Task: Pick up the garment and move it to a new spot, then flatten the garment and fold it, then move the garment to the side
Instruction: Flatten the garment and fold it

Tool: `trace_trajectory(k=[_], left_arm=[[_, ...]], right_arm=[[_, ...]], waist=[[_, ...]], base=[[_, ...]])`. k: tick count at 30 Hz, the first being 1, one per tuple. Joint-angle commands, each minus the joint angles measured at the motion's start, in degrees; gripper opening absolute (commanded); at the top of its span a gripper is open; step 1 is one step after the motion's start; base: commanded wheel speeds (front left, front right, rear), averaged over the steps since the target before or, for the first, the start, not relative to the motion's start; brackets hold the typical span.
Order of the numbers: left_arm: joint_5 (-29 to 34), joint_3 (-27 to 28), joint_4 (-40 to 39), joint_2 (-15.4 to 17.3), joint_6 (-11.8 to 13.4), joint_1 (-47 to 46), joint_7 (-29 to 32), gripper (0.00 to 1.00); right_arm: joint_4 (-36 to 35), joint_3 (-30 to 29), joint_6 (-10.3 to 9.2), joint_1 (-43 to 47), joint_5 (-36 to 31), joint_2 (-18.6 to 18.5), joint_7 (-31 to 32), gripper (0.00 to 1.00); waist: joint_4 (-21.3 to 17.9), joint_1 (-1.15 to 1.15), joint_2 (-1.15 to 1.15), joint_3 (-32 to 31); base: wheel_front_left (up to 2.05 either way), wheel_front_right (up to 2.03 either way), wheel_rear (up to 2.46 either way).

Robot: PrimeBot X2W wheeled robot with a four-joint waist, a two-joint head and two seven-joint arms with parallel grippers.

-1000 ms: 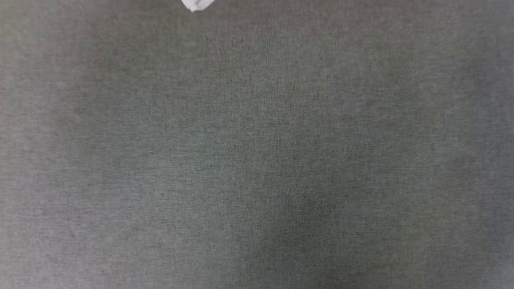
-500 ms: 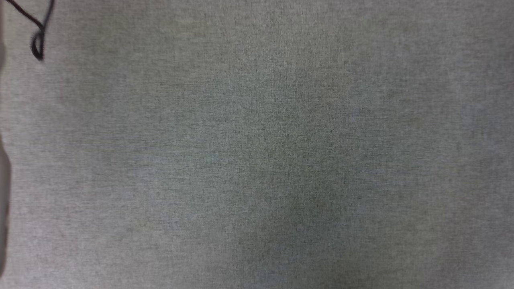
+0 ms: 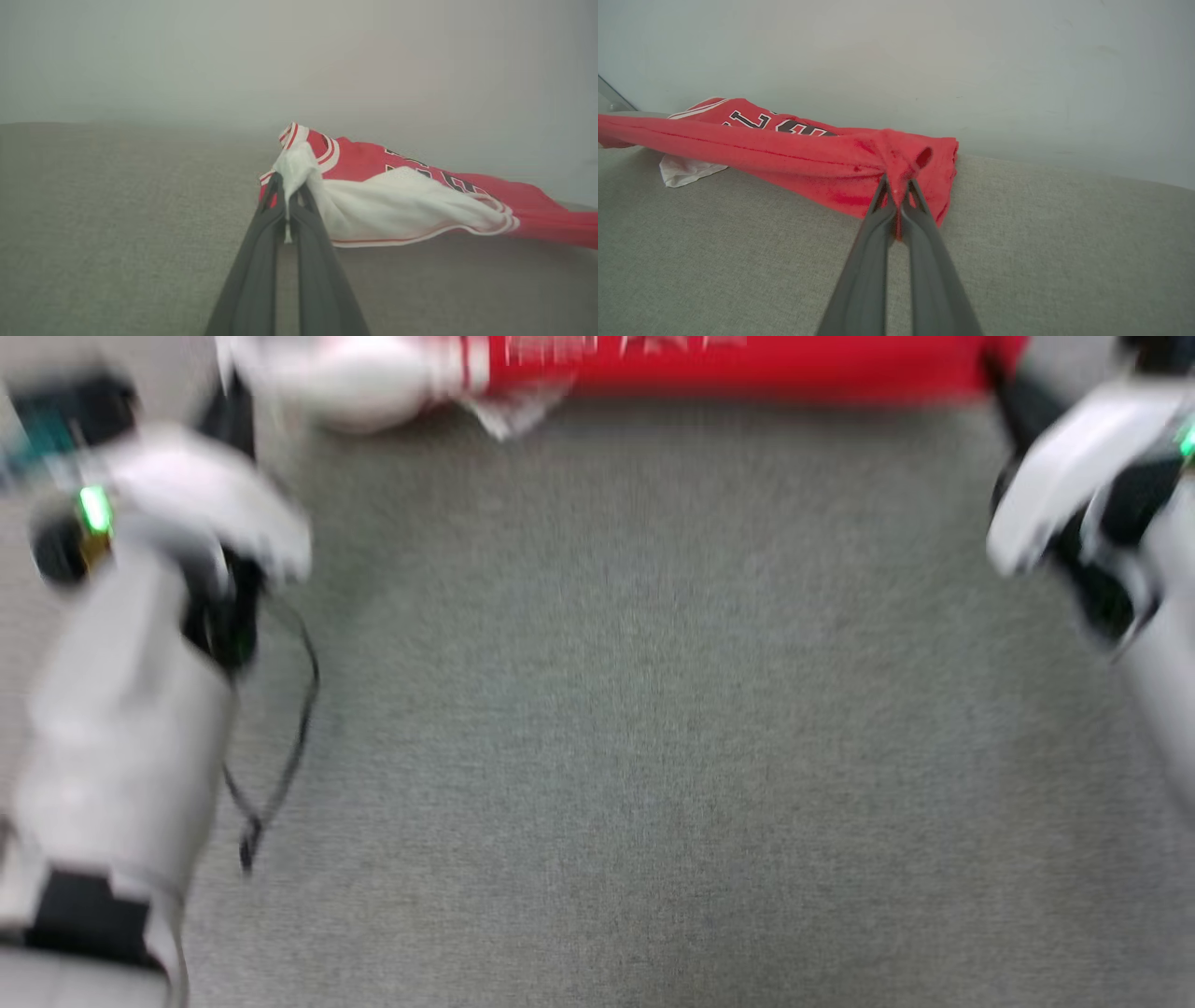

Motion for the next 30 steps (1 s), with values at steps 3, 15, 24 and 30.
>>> trace_trajectory(k=[3,15,24,30], left_arm=[[-1.99,1.08,-1.59,0.33,-0.24,9.94,-0.59,0.0],[-5.5,3.72,-19.75,3.22,6.58,43.04,0.62,0.0],[-8.21,5.72,-43.43,7.13,17.63,63.26,6.23,0.0],[-9.26,7.47,-59.31,10.21,24.77,73.71,9.92,0.0]], right_arm=[[-1.14,1.61,-0.06,8.37,2.2,-1.13,0.51,0.0],[-7.71,0.98,-0.1,32.64,6.06,-4.95,0.59,0.0],[-14.91,-4.79,-0.1,46.13,4.62,-5.08,1.36,0.0],[-22.42,-11.55,-0.1,55.43,2.84,-4.75,5.28,0.0]], waist=[[0.3,0.0,0.0,-11.45],[1.21,0.0,0.0,-25.04],[0.81,0.0,0.0,-26.28],[1.22,0.0,0.0,-25.8]], base=[[0.0,0.0,0.0],[0.0,0.0,0.0],[0.0,0.0,0.0],[0.0,0.0,0.0]])
